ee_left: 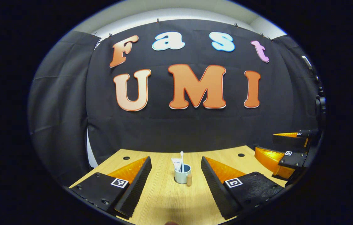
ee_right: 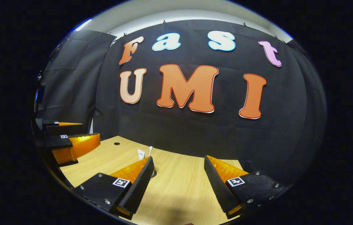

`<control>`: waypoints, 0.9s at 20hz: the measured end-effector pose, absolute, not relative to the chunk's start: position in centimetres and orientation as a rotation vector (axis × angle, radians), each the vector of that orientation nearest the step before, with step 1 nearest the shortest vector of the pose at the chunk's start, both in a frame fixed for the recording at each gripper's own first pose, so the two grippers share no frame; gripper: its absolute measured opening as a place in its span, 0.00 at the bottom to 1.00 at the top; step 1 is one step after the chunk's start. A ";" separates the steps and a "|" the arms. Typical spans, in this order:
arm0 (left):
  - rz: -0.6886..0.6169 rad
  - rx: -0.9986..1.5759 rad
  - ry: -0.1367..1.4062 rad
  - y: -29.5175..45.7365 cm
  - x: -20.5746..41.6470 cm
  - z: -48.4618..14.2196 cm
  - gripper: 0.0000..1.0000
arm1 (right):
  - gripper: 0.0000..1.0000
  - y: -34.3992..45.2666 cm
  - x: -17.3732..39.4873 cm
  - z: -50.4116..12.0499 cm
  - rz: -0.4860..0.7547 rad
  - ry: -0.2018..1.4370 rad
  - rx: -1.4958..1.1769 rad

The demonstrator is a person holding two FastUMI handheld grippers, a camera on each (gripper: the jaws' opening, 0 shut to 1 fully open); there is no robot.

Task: Put the toothbrush and toothpaste on the desktop into the cup, then pick up the cup and place it on the coaster on the desktop.

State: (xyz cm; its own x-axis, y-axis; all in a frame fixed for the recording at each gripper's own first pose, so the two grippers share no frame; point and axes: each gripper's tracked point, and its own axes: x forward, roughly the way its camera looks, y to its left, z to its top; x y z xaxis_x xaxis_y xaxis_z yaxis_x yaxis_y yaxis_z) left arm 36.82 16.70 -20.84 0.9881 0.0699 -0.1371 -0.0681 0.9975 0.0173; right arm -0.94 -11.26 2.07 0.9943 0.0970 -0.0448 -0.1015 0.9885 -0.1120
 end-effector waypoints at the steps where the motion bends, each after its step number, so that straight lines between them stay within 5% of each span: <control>1: 0.071 0.011 0.111 16.7 36.7 -20.1 0.96 | 0.97 -11.3 -1.6 2.0 0.100 0.038 -0.111; 9: 0.102 0.057 0.045 16.9 35.8 -19.1 0.96 | 0.97 -11.2 -4.6 2.4 0.133 -0.034 -0.101; 18: 0.103 0.093 -0.019 17.6 36.0 -17.4 0.96 | 0.98 -10.4 -1.3 2.5 0.139 -0.036 -0.093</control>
